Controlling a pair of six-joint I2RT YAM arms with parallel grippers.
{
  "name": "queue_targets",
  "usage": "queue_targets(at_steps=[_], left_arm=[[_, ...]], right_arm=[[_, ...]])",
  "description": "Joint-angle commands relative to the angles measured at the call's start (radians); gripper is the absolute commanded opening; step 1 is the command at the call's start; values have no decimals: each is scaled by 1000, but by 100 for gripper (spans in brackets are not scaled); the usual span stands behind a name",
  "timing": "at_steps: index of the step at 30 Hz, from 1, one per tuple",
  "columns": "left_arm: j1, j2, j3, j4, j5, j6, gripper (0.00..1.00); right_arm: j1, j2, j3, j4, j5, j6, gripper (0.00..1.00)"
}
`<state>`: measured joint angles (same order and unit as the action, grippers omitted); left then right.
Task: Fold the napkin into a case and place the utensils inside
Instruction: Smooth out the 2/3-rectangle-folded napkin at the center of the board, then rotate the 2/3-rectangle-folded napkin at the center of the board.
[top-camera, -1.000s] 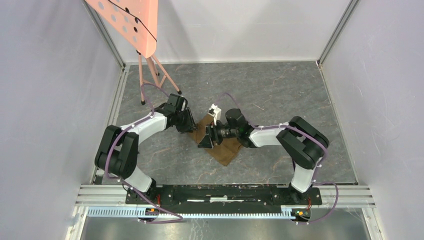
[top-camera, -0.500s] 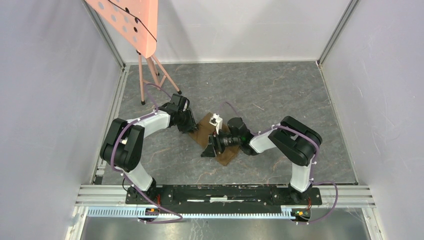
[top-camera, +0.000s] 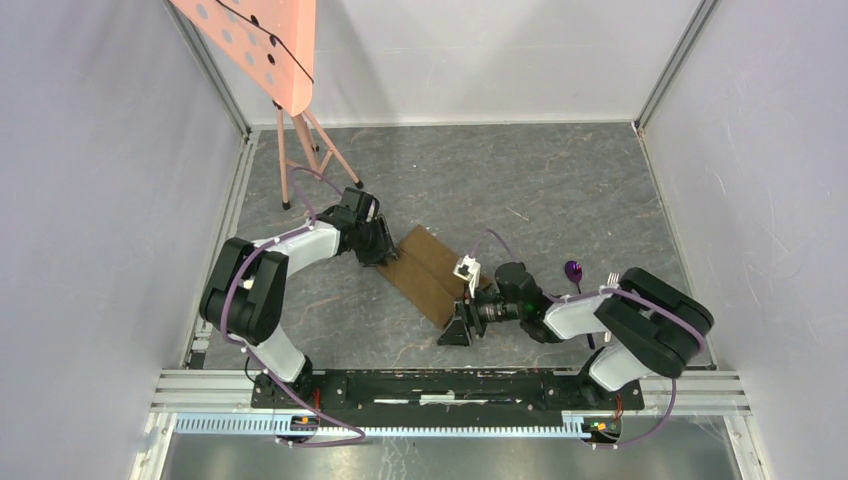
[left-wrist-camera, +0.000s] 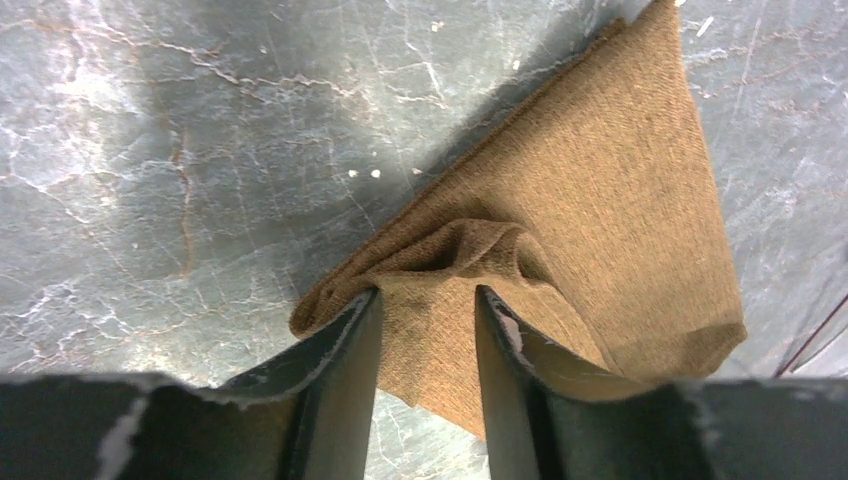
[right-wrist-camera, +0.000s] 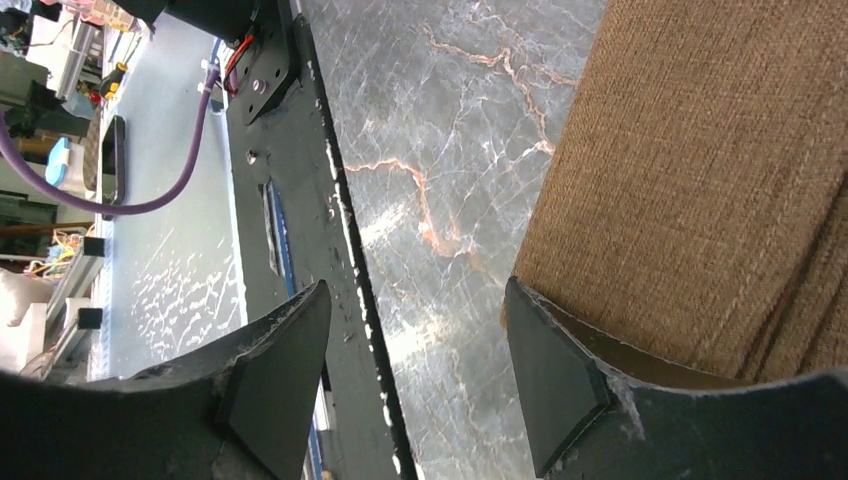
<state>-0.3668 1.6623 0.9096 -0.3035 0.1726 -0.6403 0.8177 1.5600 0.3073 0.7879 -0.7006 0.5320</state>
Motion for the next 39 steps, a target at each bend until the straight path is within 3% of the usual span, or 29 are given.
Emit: queue_targets(at_steps=[1, 8, 14, 19, 23, 30, 36, 39], left_arm=[[-4, -63, -6, -14, -24, 3, 53], [-23, -260, 6, -143, -49, 20, 72], [-24, -422, -132, -178, -37, -26, 74], [-23, -486, -280, -89, -1, -97, 70], [-24, -408, -322, 37, 33, -122, 69], [-23, -195, -221, 133, 11, -114, 68], [-24, -10, -41, 140, 5, -88, 68], [-29, 79, 53, 152, 49, -62, 68]], right_arm=[[-17, -107, 26, -261, 19, -120, 69], [-112, -96, 294, -593, 153, -296, 64], [-247, -33, 465, -694, 183, -290, 64], [-339, 50, 522, -725, 134, -250, 64], [-355, 59, 461, -634, 122, -209, 61], [-361, 39, 312, -511, 157, -150, 54], [-341, -24, 144, -370, 150, -48, 45], [-262, -56, 63, -248, 141, 67, 42]])
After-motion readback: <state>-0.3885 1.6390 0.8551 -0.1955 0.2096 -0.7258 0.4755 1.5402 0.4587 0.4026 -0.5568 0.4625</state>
